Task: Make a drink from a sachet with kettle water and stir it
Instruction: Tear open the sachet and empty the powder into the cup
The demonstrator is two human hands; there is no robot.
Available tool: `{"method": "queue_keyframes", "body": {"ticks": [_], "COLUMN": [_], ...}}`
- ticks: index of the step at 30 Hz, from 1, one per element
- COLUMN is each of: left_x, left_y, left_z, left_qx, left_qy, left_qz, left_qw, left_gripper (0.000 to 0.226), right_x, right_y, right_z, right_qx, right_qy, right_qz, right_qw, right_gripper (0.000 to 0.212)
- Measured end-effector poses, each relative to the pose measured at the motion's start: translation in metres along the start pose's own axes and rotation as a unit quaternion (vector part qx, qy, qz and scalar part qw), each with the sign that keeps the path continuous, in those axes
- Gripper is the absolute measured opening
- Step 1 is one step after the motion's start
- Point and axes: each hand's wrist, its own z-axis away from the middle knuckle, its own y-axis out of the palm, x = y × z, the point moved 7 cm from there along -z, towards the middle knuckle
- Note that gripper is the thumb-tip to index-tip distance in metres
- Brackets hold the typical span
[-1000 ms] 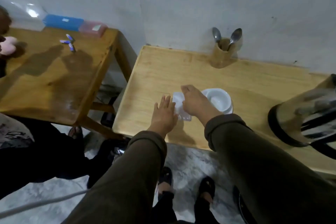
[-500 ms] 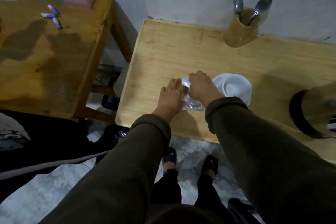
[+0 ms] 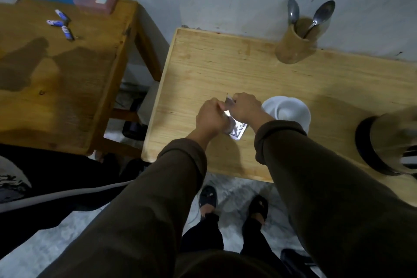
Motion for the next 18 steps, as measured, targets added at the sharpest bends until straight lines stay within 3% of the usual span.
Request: {"method": "queue_keyframes", "body": {"ticks": [2,4,6,10,15,18], "left_x": [-0.004,-0.017,-0.032,-0.061,-0.096,-0.118], "left_y": [-0.008,-0.016,-0.022,-0.028,-0.029,-0.023], "left_z": [-0.002,-0.003,-0.002,-0.002,0.004,0.012], "left_qx": [-0.007,-0.006,-0.001,0.002,0.012,0.040], "left_qy": [-0.033,-0.016,0.012,0.052,0.101,0.132], "left_qz": [0.134,0.172,0.169,0.127,0.064,0.048], "left_qw": [0.990,0.985,0.986,0.991,0.993,0.989], "left_gripper": [0.017,0.019,0.018,0.006,0.017,0.022], "right_x": [-0.001,0.001,0.003,-0.007,-0.028,-0.039], "right_y": [-0.010,-0.022,-0.036,-0.070,-0.120,-0.137], "right_z": [0.004,0.009,0.015,0.029,0.052,0.061], "right_qx": [-0.010,-0.018,-0.015,-0.030,-0.096,-0.104], "right_qy": [0.023,0.011,-0.003,-0.010,-0.032,-0.043], "right_qz": [-0.084,-0.141,-0.170,-0.255,-0.295,-0.281], "right_qw": [0.996,0.990,0.985,0.967,0.950,0.953], "right_gripper": [0.021,0.016,0.008,0.028,0.008,0.008]}}
